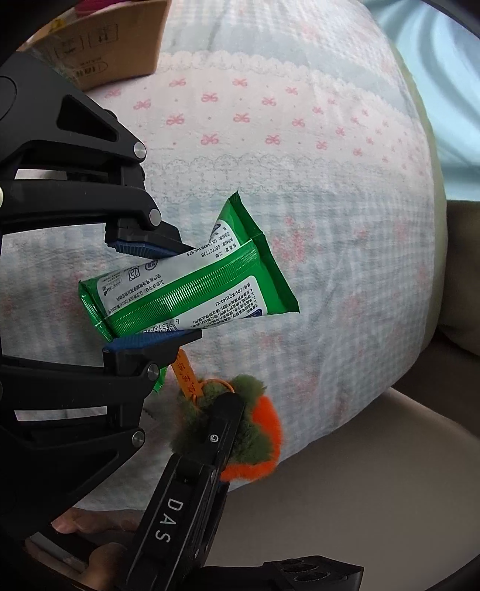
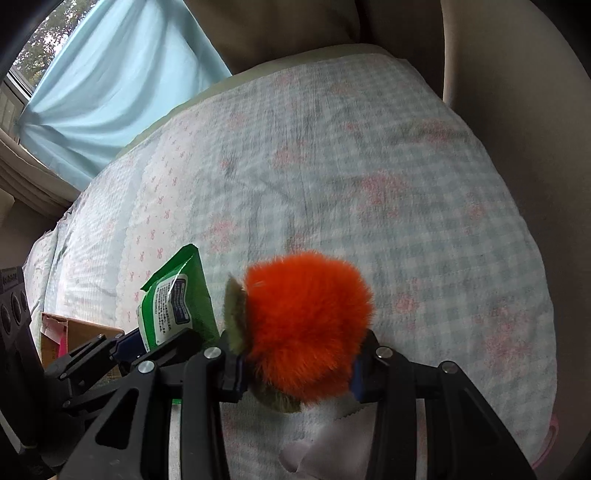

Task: Organize soft objects
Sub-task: 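Carry the wipes pack and pompom into the cardboard box and release both, then lift both tools from the box toward the black sock and grey cloth, then grasp the black sock with the left tool while the right tool grasps the grey cloth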

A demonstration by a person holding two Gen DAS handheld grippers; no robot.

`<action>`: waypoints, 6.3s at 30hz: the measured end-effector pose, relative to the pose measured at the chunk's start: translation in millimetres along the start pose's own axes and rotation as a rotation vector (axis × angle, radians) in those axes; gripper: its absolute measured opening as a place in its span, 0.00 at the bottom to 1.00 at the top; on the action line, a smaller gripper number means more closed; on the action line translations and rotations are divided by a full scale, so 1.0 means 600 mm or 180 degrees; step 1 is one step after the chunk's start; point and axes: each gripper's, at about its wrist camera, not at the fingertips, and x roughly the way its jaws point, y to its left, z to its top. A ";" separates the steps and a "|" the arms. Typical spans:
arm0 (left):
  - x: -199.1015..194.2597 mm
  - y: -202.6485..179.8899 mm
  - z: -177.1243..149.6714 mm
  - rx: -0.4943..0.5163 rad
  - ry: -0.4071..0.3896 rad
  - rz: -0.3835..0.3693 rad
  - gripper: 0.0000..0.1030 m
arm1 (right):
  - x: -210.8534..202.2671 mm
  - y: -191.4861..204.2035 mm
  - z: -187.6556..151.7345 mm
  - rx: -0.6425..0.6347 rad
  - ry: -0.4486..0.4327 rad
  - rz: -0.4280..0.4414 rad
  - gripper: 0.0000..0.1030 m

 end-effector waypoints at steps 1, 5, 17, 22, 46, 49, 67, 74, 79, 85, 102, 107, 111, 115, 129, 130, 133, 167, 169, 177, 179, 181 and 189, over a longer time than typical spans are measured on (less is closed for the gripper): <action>-0.013 -0.003 0.002 0.0006 -0.0025 -0.0003 0.29 | -0.014 0.002 0.001 0.0001 -0.0030 -0.0002 0.36; -0.076 -0.016 0.006 0.0048 -0.0121 -0.0034 0.29 | -0.079 0.022 0.004 -0.0026 -0.0160 -0.0012 0.36; -0.339 -0.001 -0.012 -0.0073 -0.0535 0.0096 0.29 | -0.308 0.146 -0.009 -0.0285 -0.0509 -0.0074 0.36; -0.439 0.038 -0.030 -0.0120 -0.0670 0.0277 0.29 | -0.365 0.225 -0.026 -0.0441 -0.0569 0.0037 0.36; -0.552 0.492 -0.154 -0.0413 -0.0205 0.0645 0.29 | -0.216 0.654 -0.150 -0.0730 0.0003 0.0176 0.36; -0.517 0.537 -0.158 -0.0359 -0.0027 0.0618 0.29 | -0.175 0.679 -0.156 -0.0655 0.0115 0.0097 0.36; -0.300 0.601 -0.166 0.0115 0.0727 0.0523 0.29 | 0.052 0.654 -0.192 -0.0208 0.0968 -0.0143 0.37; -0.283 0.600 -0.172 0.0197 0.0826 0.0615 0.30 | 0.086 0.643 -0.186 -0.0143 0.1145 -0.0035 0.37; -0.283 0.591 -0.173 0.0253 0.0799 0.0591 1.00 | 0.093 0.640 -0.172 -0.0133 0.1112 -0.0076 0.49; -0.292 0.565 -0.192 0.0339 0.0805 0.0437 1.00 | 0.087 0.622 -0.158 -0.0063 0.1006 -0.0090 1.00; -0.400 0.542 -0.204 0.0232 0.0497 0.0493 1.00 | -0.016 0.638 -0.181 -0.0112 0.0706 0.0004 1.00; -0.469 0.532 -0.209 0.0185 0.0335 0.0499 1.00 | -0.082 0.656 -0.190 -0.0169 0.0504 -0.0014 1.00; -0.536 0.524 -0.212 0.0146 0.0196 0.0587 1.00 | -0.150 0.674 -0.203 -0.0214 0.0332 -0.0015 1.00; -0.600 0.511 -0.220 0.0068 0.0044 0.0647 1.00 | -0.224 0.689 -0.216 -0.0351 0.0073 -0.0136 1.00; -0.734 0.414 -0.194 0.0068 -0.0656 0.0819 1.00 | -0.419 0.631 -0.253 -0.0350 -0.0668 -0.0574 1.00; -0.734 0.403 -0.191 0.0047 -0.0664 0.0801 1.00 | -0.426 0.616 -0.256 -0.0300 -0.0698 -0.0581 1.00; -0.728 0.363 -0.187 -0.0014 -0.0690 0.0770 1.00 | -0.444 0.566 -0.260 -0.0183 -0.0761 -0.0576 1.00; -0.068 0.038 -0.167 -0.0362 -0.0532 0.1369 0.99 | -0.104 0.053 -0.225 0.0236 -0.0543 -0.0944 1.00; -0.039 0.047 -0.168 -0.0340 -0.0565 0.1475 0.99 | -0.079 0.045 -0.225 0.0268 -0.0530 -0.0957 1.00; 0.048 0.086 -0.156 -0.0376 -0.0352 0.1403 0.69 | -0.003 0.017 -0.223 0.0394 -0.0474 -0.0998 0.82; 0.048 0.089 -0.155 -0.0376 -0.0410 0.1338 0.68 | 0.006 0.015 -0.223 0.0401 -0.0480 -0.1011 0.75; 0.050 0.090 -0.152 -0.0363 -0.0392 0.1275 0.61 | 0.008 0.015 -0.222 0.0389 -0.0524 -0.1044 0.69; 0.046 0.083 -0.148 -0.0293 -0.0279 0.1029 0.26 | 0.012 0.019 -0.211 0.0352 -0.0511 -0.1052 0.25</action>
